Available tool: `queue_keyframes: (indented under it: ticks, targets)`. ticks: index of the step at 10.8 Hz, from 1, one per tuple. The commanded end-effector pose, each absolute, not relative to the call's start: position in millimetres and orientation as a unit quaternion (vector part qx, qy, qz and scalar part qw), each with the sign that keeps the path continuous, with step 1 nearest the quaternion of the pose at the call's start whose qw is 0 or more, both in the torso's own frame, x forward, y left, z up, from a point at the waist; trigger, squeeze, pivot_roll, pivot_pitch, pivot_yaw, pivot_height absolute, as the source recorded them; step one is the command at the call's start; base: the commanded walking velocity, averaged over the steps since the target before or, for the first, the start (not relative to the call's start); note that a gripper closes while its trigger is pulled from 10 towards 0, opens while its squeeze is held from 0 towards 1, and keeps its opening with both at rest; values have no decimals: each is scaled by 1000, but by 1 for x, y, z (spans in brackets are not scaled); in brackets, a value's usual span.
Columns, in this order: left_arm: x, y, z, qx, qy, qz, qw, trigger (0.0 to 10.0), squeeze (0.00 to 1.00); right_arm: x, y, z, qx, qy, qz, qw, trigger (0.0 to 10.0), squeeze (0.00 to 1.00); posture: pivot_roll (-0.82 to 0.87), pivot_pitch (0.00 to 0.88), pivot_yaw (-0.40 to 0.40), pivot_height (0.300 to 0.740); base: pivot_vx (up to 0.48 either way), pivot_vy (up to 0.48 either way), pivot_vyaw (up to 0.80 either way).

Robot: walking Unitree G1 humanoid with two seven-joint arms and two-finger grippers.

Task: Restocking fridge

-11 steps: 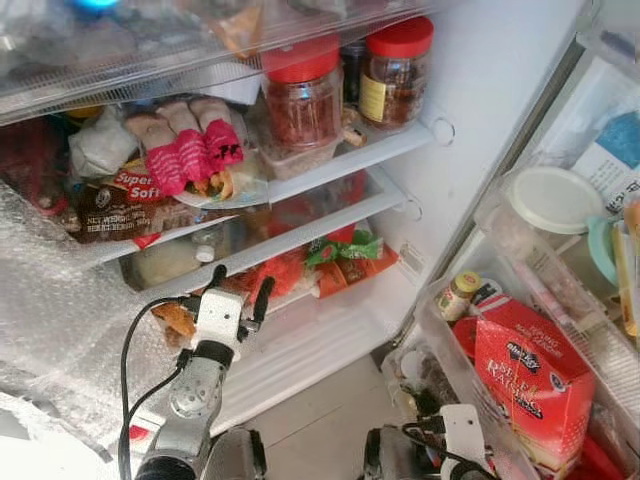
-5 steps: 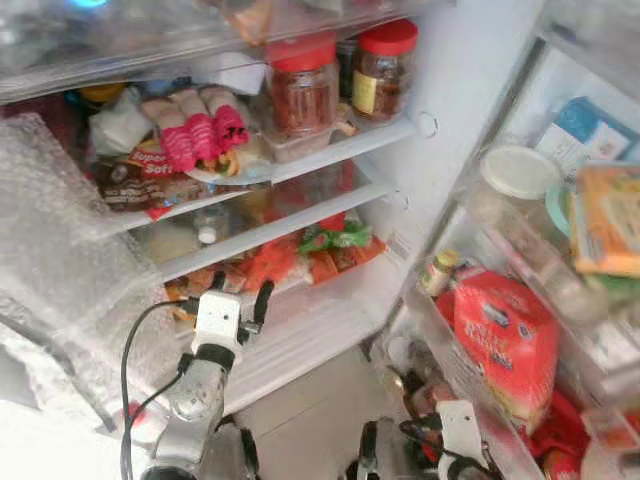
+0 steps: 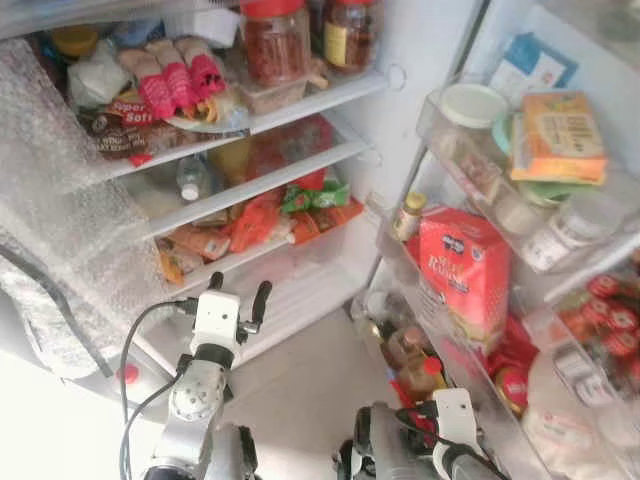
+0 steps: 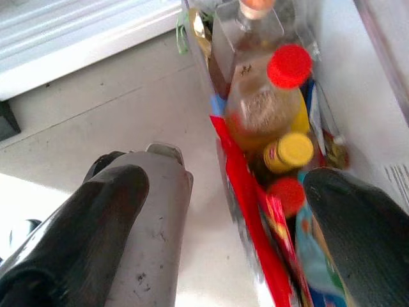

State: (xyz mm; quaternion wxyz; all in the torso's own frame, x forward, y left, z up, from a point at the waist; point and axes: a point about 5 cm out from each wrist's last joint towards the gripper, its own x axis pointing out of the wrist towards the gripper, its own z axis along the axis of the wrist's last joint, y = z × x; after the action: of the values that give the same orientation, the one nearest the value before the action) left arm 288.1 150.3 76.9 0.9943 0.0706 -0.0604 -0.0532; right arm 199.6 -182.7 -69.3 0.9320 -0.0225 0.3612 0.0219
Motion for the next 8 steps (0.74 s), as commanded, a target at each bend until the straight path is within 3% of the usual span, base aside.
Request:
queue_keyframes:
  ticks: [1, 5, 8]
  targets:
    - [285, 154, 72, 71, -47, -46, 995, 10000, 0, 146, -185, -97, -19, 466, 16, 885, 10000, 0, -125, 208, -11, 633, -285, 0, 0]
    - [279, 170, 46, 92, 17, -26, 995, 10000, 0, 145, -186, -98, -16, 466, 5, 884, 10000, 0, -130, 192, -11, 633, -300, 0, 0]
    - [269, 200, -11, 93, 233, 28, 968, 10000, 0, 146, -186, -98, -15, 467, 3, 884, 10000, 0, -127, 199, -12, 633, 0, 0, 0]
